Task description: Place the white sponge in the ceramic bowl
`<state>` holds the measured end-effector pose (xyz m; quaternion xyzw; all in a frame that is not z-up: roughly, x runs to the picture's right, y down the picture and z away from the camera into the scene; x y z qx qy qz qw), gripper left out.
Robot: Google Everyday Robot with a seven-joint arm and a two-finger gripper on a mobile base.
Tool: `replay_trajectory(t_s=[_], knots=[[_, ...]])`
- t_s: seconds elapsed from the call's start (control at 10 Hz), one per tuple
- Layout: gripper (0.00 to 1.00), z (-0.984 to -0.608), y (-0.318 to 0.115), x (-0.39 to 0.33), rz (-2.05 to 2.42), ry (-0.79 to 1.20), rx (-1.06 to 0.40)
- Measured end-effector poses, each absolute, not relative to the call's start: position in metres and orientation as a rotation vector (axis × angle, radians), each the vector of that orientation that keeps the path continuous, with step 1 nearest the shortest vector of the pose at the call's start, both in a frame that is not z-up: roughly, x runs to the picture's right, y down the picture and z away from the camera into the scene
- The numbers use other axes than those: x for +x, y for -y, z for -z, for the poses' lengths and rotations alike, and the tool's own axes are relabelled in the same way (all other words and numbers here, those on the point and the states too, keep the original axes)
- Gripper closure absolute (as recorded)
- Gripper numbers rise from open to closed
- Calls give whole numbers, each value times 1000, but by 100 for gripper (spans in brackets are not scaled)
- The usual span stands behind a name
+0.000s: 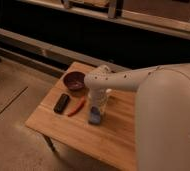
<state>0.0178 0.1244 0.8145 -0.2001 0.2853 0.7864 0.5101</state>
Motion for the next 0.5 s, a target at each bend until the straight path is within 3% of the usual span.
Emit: replay_trajectory(t_s=[0.5], knots=[[100, -784, -83, 20, -1944, -563, -419]])
